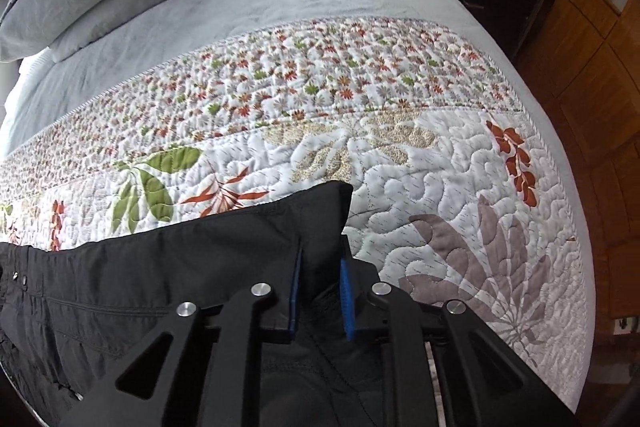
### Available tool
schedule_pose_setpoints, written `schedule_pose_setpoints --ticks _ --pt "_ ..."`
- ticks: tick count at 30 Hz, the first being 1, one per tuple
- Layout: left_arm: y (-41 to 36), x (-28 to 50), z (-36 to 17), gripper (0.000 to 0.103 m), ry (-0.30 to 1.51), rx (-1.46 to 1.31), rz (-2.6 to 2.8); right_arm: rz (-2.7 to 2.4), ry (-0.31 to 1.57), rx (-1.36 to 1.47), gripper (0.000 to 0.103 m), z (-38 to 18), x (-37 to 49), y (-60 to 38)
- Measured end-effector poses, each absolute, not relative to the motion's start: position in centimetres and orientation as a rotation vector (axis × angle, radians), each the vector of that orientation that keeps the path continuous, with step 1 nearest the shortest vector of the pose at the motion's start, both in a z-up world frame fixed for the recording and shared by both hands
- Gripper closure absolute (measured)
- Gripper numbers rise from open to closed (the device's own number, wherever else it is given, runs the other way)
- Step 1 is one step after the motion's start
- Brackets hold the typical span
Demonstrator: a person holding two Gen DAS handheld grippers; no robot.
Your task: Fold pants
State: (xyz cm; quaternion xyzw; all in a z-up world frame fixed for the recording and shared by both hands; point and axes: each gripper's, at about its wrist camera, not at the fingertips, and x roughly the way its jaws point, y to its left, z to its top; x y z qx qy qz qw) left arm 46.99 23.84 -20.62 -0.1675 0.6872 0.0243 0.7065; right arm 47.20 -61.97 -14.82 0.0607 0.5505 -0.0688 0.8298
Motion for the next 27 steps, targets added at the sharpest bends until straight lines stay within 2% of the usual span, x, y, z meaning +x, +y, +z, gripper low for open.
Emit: schedule_pose_setpoints --ticks 9,20,23,25,27 --pt "22.9 42.4 -14.8 0.087 1.237 -0.331 -0.089 -0.032 0.978 0.198 0.087 -7.7 41.3 -60.8" --pt "22.6 31.0 -9.9 0.087 0.934 -0.27 -0.226 0.08 0.778 0.236 0.088 -3.4 29.0 -61.1" --pt "23.3 27.8 -9.7 0.087 0.89 -0.292 -0.236 0.08 0.718 0.289 0.091 -3.2 24.6 -62.5" --pt "23.8 26.2 -10.1 0.087 0.872 -0.305 -0.233 0.076 0.687 0.348 0.103 -3.5 21.7 -63.9" --pt "23.8 24.7 -10.5 0.087 0.851 -0.296 -0.232 0.068 0.671 0.424 0.103 -4.4 18.8 -65.6"
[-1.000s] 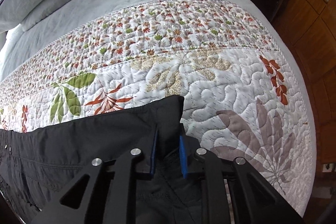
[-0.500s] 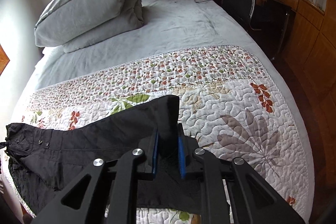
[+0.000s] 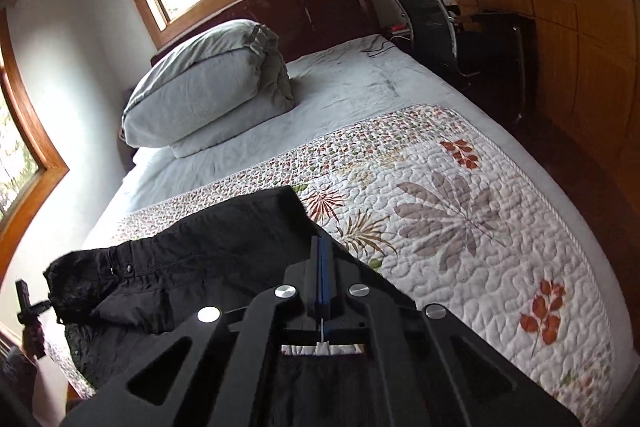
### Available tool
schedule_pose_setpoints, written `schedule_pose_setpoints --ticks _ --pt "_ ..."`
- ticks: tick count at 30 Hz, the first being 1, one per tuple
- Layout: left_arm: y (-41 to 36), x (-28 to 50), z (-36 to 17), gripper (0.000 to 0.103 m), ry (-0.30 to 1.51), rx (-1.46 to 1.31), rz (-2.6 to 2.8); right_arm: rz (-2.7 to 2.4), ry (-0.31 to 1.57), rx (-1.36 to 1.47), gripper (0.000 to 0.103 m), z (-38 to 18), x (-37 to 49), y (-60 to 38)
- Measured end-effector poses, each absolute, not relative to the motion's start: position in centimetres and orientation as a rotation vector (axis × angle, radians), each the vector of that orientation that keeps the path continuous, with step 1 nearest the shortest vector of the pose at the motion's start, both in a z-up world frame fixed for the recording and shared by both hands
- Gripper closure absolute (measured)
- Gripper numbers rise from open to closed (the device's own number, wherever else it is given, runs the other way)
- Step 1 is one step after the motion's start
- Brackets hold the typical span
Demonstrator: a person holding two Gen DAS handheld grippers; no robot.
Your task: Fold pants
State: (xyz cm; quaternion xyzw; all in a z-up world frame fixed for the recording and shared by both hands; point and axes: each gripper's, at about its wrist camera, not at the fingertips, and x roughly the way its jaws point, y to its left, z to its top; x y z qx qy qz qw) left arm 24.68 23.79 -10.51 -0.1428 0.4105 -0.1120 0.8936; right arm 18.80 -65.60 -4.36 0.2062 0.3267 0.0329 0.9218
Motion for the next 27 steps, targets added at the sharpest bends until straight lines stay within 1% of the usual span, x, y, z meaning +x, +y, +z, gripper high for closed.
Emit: schedule_pose_setpoints --ticks 2,5,7,8,10,11,13,14,15,16,17,19,20,21,25,27 --pt "23.3 23.1 -10.7 0.087 0.823 -0.275 -0.231 0.044 0.678 0.464 0.103 -5.5 16.5 -66.8" --pt "21.2 21.6 -10.1 0.087 0.781 -0.177 -0.23 0.029 0.738 0.47 0.103 -7.3 15.7 -67.3" --pt "20.3 21.9 -10.1 0.087 0.788 -0.132 -0.222 0.043 0.795 0.452 0.101 -8.4 17.1 -66.7" --pt "20.2 22.3 -10.1 0.087 0.79 -0.129 -0.216 0.036 0.813 0.438 0.098 -8.8 18.1 -66.4" --pt "20.8 23.1 -10.1 0.087 0.794 -0.162 -0.21 0.075 0.852 0.442 0.097 -9.6 21.3 -66.0" --pt "21.2 23.4 -10.0 0.087 0.793 -0.188 -0.206 0.083 0.868 0.437 0.093 -10.1 23.0 -65.6" --pt "21.6 23.9 -10.0 0.087 0.796 -0.22 -0.197 0.104 0.914 0.427 0.076 -11.0 27.4 -65.1" --pt "21.6 24.1 -10.0 0.087 0.799 -0.219 -0.187 0.104 0.942 0.421 0.054 -11.6 29.7 -65.0" --pt "21.6 24.4 -10.1 0.087 0.803 -0.219 -0.18 0.095 0.964 0.409 0.041 -12.1 32.2 -65.0" --pt "21.7 24.7 -10.2 0.087 0.809 -0.227 -0.174 0.097 0.991 0.397 0.039 -12.7 34.6 -65.0" --pt "21.8 25.0 -10.3 0.087 0.815 -0.24 -0.166 0.084 1.015 0.385 0.039 -13.2 37.0 -65.1" --pt "22.0 25.5 -10.6 0.087 0.823 -0.266 -0.149 0.073 1.062 0.374 0.031 -14.4 41.3 -65.5" --pt "22.2 25.8 -10.7 0.087 0.828 -0.275 -0.137 0.057 1.087 0.368 0.022 -15.2 43.2 -65.8" --pt "22.2 26.1 -10.9 0.087 0.833 -0.273 -0.124 0.047 1.113 0.363 0.019 -15.9 44.9 -66.1" --pt "22.3 27.5 -11.3 0.087 0.86 -0.262 -0.094 0.025 1.212 0.332 0.018 -19.6 50.1 -66.6" --pt "22.5 28.2 -11.5 0.085 0.874 -0.275 -0.09 0.044 1.242 0.33 0.016 -21.1 51.6 -66.2"
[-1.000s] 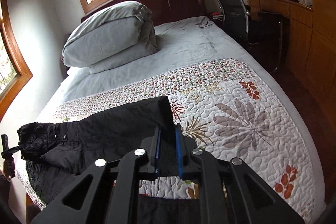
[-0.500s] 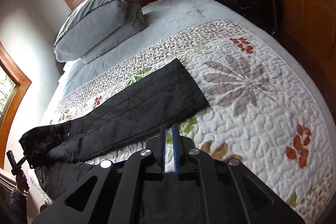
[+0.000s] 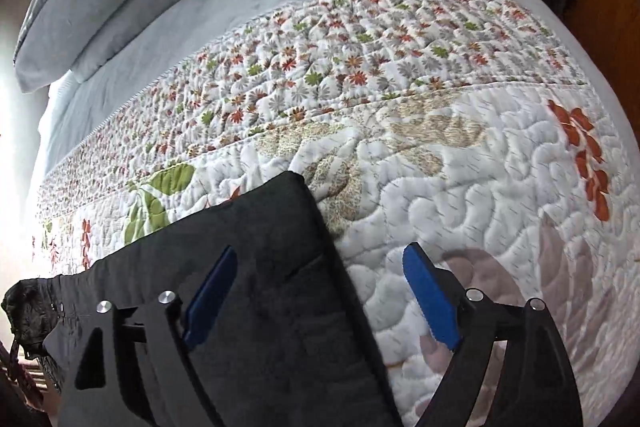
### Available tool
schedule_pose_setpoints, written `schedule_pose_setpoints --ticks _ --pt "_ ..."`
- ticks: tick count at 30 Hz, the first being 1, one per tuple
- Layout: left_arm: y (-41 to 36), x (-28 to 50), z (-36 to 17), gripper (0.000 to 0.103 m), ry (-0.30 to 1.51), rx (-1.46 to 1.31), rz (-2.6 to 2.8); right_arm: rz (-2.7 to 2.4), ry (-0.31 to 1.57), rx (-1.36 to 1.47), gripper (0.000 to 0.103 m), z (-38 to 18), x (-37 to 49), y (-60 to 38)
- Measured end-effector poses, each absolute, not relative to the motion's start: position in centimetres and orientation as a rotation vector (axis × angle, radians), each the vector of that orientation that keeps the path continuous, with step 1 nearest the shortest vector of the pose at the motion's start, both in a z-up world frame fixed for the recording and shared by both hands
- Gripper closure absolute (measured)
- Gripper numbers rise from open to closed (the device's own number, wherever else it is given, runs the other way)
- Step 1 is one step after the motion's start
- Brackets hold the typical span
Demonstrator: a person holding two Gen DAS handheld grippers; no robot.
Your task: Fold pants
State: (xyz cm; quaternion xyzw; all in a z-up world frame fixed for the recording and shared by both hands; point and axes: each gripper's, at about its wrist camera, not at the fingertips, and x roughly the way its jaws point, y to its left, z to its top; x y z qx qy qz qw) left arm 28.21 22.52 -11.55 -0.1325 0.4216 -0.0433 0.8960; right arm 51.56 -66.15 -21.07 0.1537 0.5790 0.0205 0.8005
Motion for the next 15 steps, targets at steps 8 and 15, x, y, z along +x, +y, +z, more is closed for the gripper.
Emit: schedule_pose_setpoints --ticks 8,15 --pt "21.1 33.0 -13.7 0.03 1.012 -0.202 -0.058 0.102 1.224 0.095 0.083 -20.6 52.2 -61.3" --pt "22.1 36.8 -16.5 0.083 1.17 -0.179 0.044 0.123 1.058 -0.01 0.092 -14.5 47.6 -59.7"
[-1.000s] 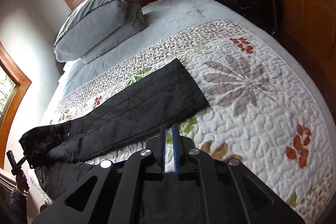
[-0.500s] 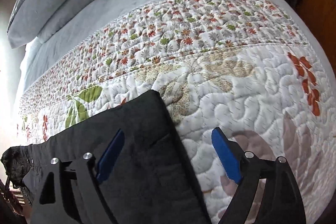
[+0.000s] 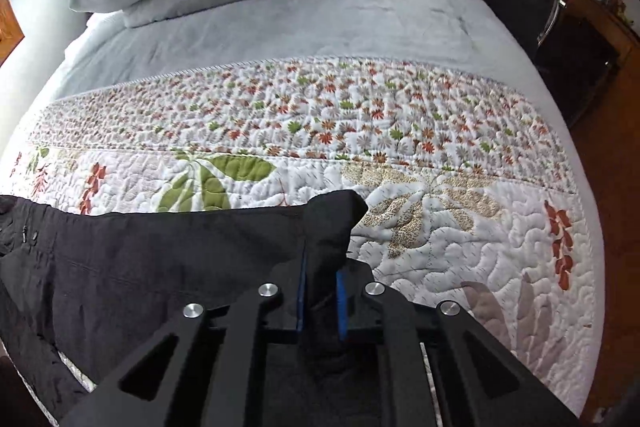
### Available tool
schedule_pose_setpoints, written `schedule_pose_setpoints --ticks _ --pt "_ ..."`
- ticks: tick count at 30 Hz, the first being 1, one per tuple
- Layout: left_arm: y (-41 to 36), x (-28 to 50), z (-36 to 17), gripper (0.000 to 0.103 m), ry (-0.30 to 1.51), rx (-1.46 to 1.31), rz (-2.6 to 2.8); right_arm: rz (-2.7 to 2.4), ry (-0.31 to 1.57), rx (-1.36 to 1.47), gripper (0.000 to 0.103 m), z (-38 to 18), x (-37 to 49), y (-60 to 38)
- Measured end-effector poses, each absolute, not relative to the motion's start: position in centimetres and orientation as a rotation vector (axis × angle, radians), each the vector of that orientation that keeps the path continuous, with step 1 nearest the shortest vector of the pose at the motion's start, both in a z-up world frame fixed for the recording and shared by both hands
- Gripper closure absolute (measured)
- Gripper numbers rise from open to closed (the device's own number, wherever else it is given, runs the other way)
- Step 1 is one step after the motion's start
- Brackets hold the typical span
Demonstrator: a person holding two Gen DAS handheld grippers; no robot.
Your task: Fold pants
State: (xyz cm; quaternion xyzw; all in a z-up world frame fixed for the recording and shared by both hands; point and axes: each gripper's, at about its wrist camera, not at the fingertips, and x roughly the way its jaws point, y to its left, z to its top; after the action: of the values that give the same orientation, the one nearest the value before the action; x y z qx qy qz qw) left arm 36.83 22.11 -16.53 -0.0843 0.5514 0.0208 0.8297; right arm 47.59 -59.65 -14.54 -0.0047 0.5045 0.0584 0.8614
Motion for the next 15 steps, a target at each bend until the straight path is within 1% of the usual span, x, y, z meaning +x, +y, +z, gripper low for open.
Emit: schedule_pose_setpoints --ticks 2,4,9,15 --pt "22.7 36.8 -16.7 0.086 1.19 -0.217 0.039 0.134 0.994 -0.006 0.092 -12.2 45.7 -59.5" --pt "22.2 36.3 -16.1 0.088 1.169 -0.214 0.043 0.151 0.938 0.005 0.092 -10.0 44.1 -58.9" --pt "20.2 32.8 -12.8 0.089 1.024 -0.135 -0.045 0.198 0.825 0.015 0.092 -5.5 38.3 -58.4" --pt "19.6 25.8 -10.2 0.089 0.846 -0.101 -0.133 0.23 0.723 0.079 0.092 -4.1 28.9 -59.3"
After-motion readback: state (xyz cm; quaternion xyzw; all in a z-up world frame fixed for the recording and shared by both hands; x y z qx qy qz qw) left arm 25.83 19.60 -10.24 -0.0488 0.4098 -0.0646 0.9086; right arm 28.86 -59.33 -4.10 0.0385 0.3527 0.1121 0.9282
